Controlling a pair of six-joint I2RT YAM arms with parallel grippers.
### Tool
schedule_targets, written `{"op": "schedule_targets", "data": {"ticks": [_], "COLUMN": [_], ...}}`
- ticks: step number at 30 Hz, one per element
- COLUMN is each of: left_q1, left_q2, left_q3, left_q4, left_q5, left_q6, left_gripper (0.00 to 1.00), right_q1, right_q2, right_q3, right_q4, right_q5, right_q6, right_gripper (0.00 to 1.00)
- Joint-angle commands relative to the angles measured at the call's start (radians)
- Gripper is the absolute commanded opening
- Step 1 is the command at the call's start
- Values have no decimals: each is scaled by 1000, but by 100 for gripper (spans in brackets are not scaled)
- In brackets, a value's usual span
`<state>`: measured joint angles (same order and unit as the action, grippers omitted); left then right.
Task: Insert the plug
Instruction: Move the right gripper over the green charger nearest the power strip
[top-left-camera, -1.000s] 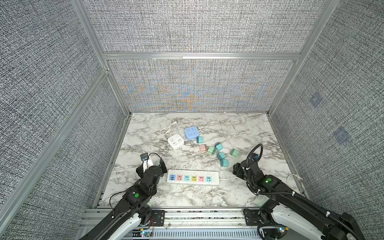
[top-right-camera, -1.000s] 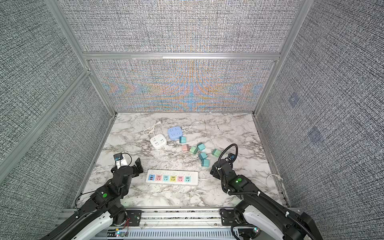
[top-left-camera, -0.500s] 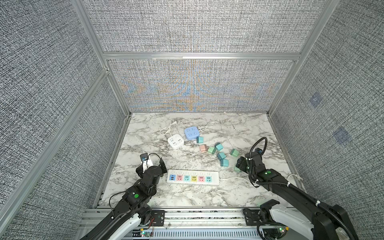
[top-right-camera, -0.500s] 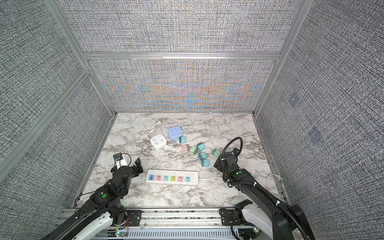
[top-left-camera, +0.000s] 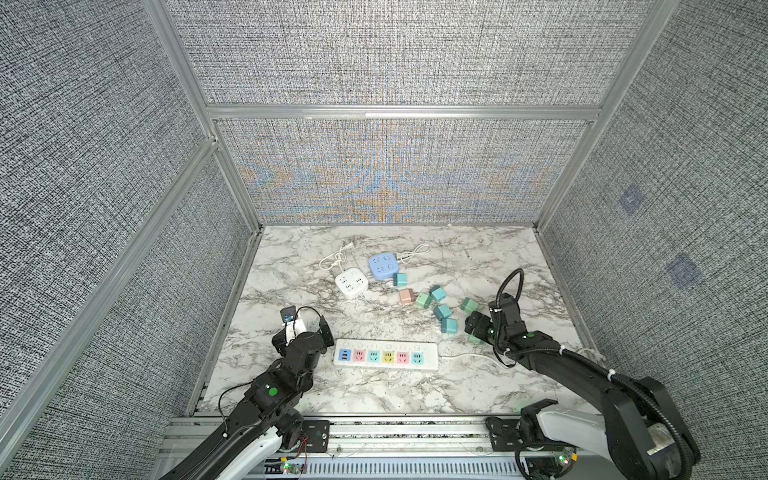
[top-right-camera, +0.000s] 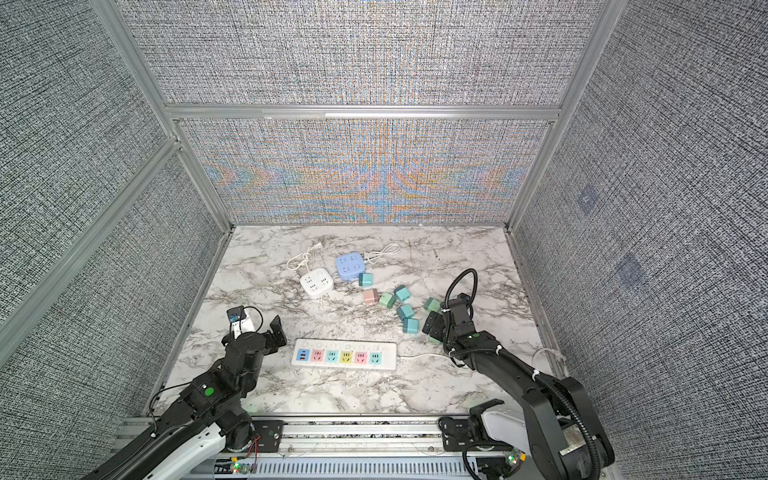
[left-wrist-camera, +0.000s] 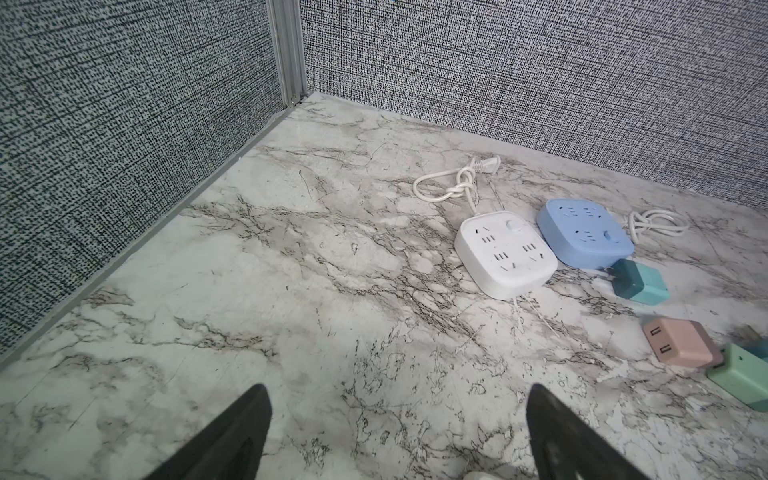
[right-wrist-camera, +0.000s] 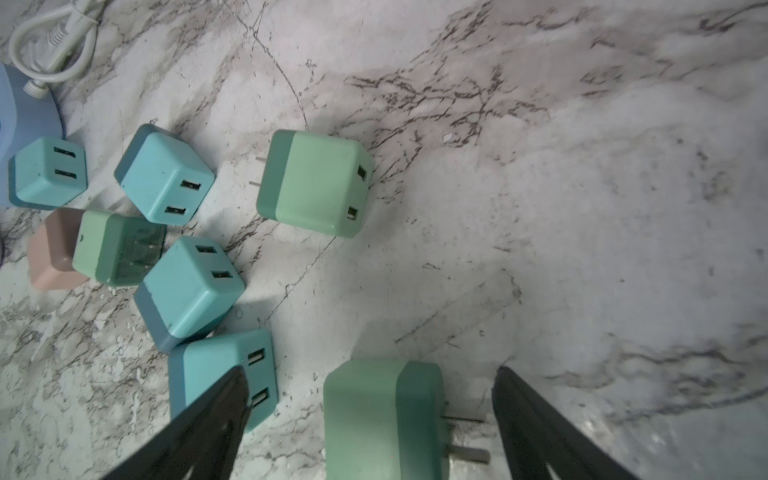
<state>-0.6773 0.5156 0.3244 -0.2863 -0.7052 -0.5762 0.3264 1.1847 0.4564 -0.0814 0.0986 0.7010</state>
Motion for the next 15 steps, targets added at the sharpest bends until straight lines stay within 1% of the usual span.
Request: {"op": "schedule_targets", "data": {"ticks": [1, 5, 9, 13, 15], "left_q1": [1, 1, 1, 1, 1], "left_q2": [0, -2, -4, -10, -14], "left_q3": [1, 1, -1, -2, -4], "left_q4": [22, 22, 22, 22, 21], "left_q5": [2, 4, 6, 7, 7], "left_q6": [6, 6, 6, 7, 6], "left_gripper": [97, 97, 97, 97, 97], "right_q1": [-1, 8, 29, 81, 111], "right_q2": [-4, -41, -79, -113, -116], "right_q3": [-12, -58, -80, -106, -105], "right_q4": [18, 50, 38, 74, 81], "right_q5": [-58, -116, -121, -141, -132], "right_q6": [3, 27, 51, 83, 96], "right_gripper": [93, 93, 93, 93, 93]}}
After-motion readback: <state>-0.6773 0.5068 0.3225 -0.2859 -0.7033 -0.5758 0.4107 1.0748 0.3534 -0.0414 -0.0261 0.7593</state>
